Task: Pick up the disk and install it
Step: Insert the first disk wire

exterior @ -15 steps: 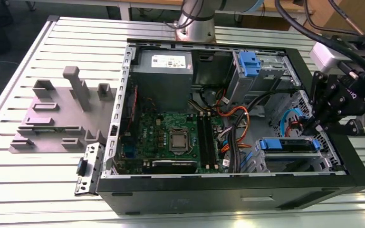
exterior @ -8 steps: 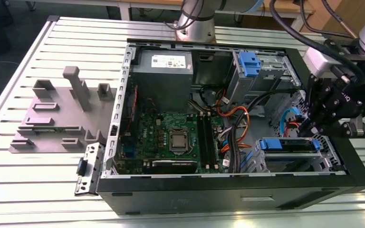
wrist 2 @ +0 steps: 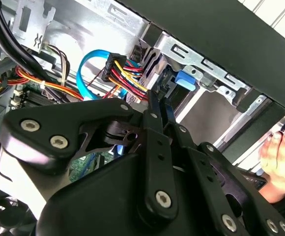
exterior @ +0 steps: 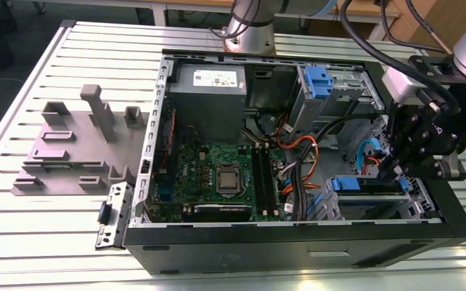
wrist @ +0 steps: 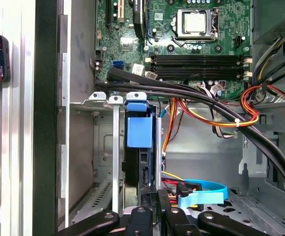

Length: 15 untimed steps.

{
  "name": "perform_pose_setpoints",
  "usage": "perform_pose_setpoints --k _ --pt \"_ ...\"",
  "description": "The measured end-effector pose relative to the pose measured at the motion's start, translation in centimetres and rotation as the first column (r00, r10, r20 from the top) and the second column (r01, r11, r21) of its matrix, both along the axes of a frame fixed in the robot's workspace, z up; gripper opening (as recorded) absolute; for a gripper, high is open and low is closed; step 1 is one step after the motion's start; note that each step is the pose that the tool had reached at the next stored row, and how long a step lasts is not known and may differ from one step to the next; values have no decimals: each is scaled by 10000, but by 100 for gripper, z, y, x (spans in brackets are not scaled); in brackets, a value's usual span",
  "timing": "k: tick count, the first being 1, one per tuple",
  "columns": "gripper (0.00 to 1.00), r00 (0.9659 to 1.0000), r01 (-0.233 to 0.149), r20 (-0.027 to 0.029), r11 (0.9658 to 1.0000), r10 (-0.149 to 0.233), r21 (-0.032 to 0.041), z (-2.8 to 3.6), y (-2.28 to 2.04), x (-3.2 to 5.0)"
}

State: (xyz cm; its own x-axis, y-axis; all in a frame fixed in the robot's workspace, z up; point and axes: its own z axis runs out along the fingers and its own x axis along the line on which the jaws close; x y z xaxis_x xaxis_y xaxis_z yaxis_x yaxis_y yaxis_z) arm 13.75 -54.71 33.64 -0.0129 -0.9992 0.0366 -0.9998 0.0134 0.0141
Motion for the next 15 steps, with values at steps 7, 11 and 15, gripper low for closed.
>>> perform_pose_setpoints --k 7,11,15 --pt "16 10000 70 2 10000 -70 -1 -23 -23 -1" --pt "16 10000 83 2 10000 -83 -1 -29 -30 -1" --pt "16 10000 83 3 10000 -83 -1 -33 -35 -1"
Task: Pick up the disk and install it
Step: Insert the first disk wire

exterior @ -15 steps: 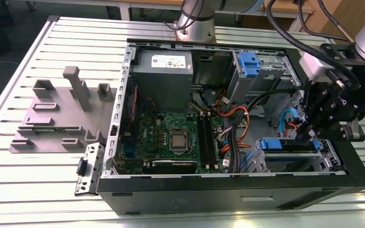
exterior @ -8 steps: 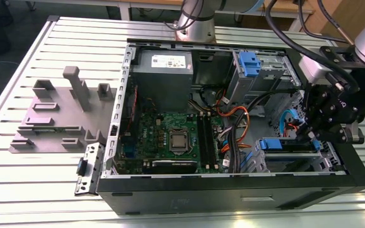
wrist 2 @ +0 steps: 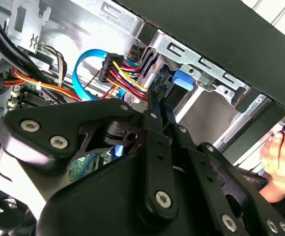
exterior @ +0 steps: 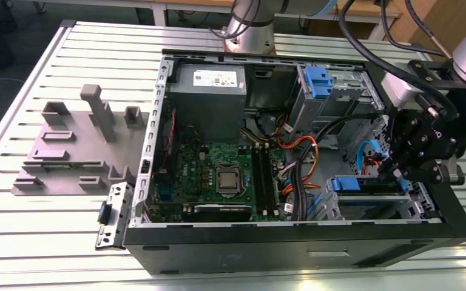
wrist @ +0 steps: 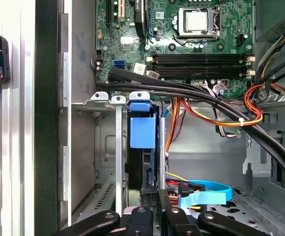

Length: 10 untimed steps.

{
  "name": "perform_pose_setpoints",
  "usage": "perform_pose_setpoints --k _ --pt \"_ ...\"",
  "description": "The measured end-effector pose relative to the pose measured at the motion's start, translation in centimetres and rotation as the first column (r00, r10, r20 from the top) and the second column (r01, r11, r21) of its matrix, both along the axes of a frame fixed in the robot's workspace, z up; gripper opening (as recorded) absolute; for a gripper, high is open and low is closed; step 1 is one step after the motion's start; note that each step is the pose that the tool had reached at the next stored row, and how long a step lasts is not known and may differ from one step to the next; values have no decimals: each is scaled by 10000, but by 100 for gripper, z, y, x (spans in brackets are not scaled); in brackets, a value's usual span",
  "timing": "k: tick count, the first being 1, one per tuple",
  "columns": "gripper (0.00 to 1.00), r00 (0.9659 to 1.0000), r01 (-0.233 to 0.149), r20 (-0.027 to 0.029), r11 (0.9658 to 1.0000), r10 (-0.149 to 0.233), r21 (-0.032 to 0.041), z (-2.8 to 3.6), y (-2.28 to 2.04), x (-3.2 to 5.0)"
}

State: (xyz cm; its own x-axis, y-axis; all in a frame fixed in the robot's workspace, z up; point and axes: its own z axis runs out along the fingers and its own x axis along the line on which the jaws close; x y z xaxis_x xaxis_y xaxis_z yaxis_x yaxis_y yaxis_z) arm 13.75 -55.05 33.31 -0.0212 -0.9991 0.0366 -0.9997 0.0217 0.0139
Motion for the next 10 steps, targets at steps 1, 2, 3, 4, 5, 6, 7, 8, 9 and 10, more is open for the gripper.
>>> perform_pose_setpoints --k 1,2,3,4,5,6,7,8,9,10 --pt "16 10000 0 0 10000 0 1 0 -1 0" --pt "16 10000 0 0 10000 0 0 0 -2 0" --pt "16 10000 0 0 10000 0 1 -1 -4 0" --pt "16 10000 1 0 10000 -1 1 -1 -6 0" --pt "16 10000 0 0 10000 0 0 -1 -6 0" --pt "16 10000 0 0 10000 0 0 -1 -6 0" --pt "16 10000 0 0 10000 0 1 0 -6 0" --pt "16 10000 1 0 10000 -1 -1 6 -6 -2" --pt "16 10000 1 0 10000 -1 0 13 -7 -2" --pt "16 10000 2 0 10000 -2 1 16 -6 -5"
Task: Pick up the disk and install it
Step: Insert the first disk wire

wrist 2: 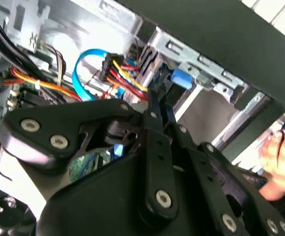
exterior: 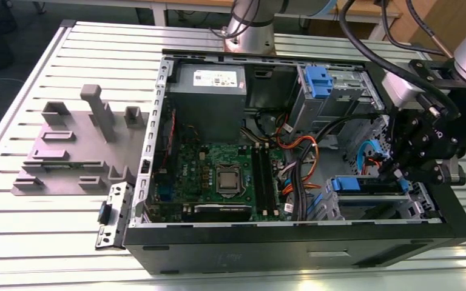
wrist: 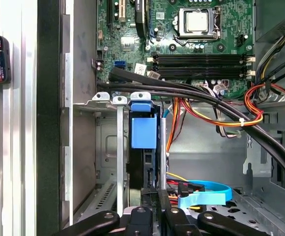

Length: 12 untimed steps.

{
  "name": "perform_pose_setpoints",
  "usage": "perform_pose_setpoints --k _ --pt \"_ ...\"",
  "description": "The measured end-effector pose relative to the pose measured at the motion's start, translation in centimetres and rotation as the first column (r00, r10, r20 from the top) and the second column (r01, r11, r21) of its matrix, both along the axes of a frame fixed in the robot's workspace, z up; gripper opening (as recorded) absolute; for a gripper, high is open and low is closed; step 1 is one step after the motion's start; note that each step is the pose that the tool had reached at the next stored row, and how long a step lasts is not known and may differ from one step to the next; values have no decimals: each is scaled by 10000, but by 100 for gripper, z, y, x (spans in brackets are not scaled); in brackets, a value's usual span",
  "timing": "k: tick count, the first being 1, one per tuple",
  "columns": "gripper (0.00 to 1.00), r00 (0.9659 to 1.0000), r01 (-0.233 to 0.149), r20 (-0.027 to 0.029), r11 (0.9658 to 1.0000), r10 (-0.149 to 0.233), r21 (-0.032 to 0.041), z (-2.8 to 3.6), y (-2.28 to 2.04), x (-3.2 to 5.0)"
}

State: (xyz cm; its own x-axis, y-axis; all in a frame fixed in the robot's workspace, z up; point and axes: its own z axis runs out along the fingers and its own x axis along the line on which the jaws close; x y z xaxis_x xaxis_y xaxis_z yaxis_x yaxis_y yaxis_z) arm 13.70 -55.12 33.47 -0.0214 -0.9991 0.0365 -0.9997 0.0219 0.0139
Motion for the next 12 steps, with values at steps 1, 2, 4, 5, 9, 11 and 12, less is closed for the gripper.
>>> perform_pose_setpoints --k 1,2,4,5,9,11,12 --pt "16 10000 1 0 10000 -1 1 1 0 -4" --pt "16 10000 0 0 10000 0 0 2 0 -5" --pt "16 10000 -1 0 10000 1 0 2 0 -5" --pt "16 10000 2 0 10000 -2 -2 2 0 -4" --pt "16 10000 17 1 10000 -17 -2 -4 -3 -4" --pt "16 10000 24 0 10000 -24 -2 -8 -3 -4" --pt "16 10000 26 1 10000 -26 -2 -10 -3 -4"
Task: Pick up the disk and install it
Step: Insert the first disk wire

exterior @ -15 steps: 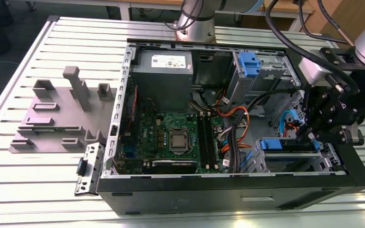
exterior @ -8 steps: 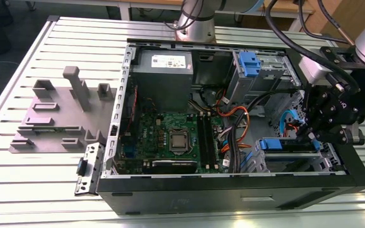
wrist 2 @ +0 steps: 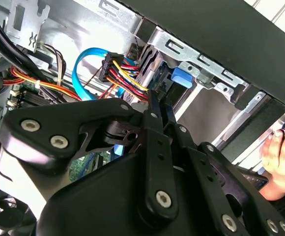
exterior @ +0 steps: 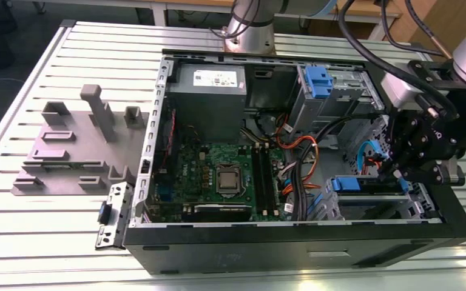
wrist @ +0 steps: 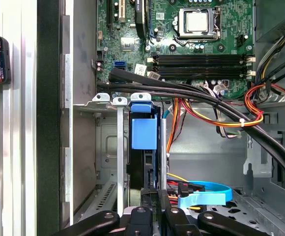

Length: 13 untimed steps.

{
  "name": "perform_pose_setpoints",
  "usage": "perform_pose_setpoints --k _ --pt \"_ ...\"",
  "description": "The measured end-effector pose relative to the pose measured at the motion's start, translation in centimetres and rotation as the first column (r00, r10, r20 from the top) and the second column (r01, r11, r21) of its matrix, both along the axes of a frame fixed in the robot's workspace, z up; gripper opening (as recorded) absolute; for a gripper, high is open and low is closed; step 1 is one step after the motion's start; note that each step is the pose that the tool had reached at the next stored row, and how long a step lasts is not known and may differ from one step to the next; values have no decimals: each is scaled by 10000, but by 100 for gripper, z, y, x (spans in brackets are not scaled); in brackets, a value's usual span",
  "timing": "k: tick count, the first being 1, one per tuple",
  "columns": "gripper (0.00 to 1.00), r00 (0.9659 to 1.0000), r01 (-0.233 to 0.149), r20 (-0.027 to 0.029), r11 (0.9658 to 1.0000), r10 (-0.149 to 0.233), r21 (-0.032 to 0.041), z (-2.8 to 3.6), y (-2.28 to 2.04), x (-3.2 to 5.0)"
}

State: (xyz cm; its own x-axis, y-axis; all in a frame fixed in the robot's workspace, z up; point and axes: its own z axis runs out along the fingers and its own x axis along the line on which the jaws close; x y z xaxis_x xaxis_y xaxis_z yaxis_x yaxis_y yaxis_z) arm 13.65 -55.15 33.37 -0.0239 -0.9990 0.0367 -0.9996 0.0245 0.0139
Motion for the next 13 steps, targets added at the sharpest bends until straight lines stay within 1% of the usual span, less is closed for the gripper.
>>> perform_pose_setpoints --k 8,11,13 --pt "16 10000 1 0 10000 -1 2 -12 0 0" --pt "16 10000 1 0 10000 -1 5 -10 0 0" --pt "16 10000 1 -1 10000 -1 6 3 0 0"
